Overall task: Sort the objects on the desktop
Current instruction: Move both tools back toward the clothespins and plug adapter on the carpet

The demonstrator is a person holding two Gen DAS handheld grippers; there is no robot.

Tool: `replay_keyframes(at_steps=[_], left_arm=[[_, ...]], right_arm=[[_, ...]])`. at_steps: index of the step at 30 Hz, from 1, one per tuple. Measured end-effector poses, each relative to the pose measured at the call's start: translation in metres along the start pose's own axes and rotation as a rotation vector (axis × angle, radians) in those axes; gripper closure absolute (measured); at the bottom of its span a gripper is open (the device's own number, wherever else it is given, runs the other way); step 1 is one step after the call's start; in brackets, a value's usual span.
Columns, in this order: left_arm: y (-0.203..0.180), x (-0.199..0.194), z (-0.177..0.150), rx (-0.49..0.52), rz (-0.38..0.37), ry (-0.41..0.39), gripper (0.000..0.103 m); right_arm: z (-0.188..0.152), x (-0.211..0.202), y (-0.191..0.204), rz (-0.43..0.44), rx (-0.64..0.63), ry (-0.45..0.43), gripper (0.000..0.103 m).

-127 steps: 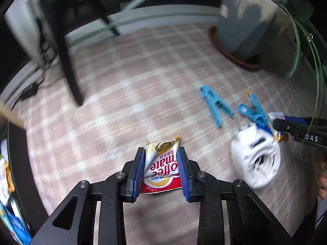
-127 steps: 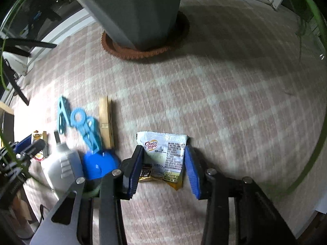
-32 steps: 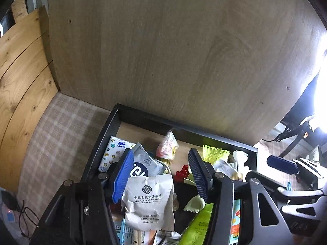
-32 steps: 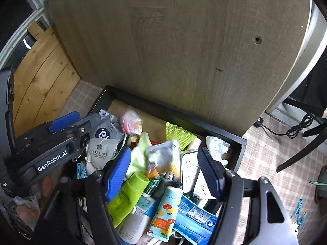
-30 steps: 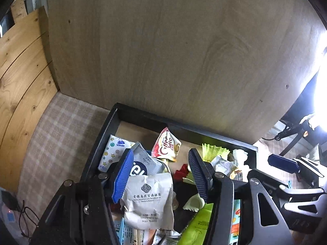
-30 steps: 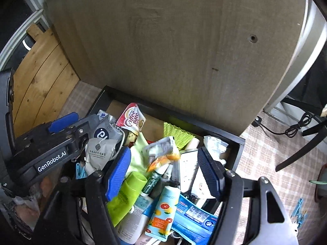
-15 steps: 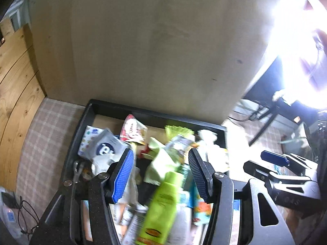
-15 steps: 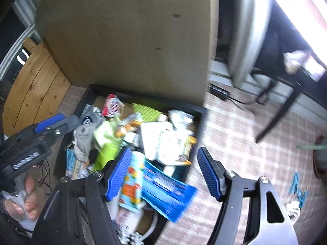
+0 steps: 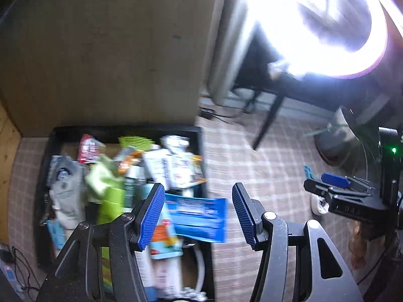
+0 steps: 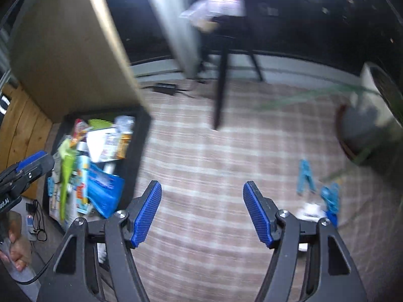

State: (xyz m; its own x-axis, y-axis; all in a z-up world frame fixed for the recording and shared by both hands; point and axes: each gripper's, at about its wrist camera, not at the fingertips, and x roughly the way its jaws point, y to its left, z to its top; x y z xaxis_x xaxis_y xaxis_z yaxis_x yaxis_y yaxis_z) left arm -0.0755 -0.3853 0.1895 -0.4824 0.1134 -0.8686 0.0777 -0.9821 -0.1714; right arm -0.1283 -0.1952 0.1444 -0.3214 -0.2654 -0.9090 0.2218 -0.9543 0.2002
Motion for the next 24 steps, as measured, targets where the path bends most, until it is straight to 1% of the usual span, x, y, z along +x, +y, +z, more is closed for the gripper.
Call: replay_keyframes(at_steps=[3, 8, 13, 19, 20, 22, 24], left_arm=[[-0.029, 0.012, 0.000, 0.028, -0.029, 0.023, 0.051], [-0.070, 0.029, 0.000, 0.063, -0.070, 0.056, 0.051], [-0.107, 0.043, 0.001, 0.099, -0.111, 0.093, 0.051], [-0.145, 0.060, 0.000, 0.138, -0.135, 0.132, 0.051], [-0.153, 0.064, 0.000, 0.152, -0.130, 0.138, 0.051], [-0.169, 0.073, 0.000, 0.176, -0.129, 0.151, 0.051], [-0.182, 0.082, 0.001, 0.193, -0.132, 0.166, 0.052]], right_arm=[[-0.006, -0.007, -0.031, -0.019, 0.037, -0.003, 0.037], [-0.010, -0.014, -0.064, -0.038, 0.077, -0.012, 0.037], [-0.015, -0.019, -0.090, -0.048, 0.106, -0.015, 0.037], [-0.020, -0.024, -0.118, -0.054, 0.127, -0.012, 0.038], [-0.021, -0.023, -0.123, -0.055, 0.131, -0.007, 0.039], [-0.022, -0.019, -0.136, -0.048, 0.140, 0.014, 0.051], [-0.023, -0.014, -0.146, -0.044, 0.150, 0.036, 0.057]])
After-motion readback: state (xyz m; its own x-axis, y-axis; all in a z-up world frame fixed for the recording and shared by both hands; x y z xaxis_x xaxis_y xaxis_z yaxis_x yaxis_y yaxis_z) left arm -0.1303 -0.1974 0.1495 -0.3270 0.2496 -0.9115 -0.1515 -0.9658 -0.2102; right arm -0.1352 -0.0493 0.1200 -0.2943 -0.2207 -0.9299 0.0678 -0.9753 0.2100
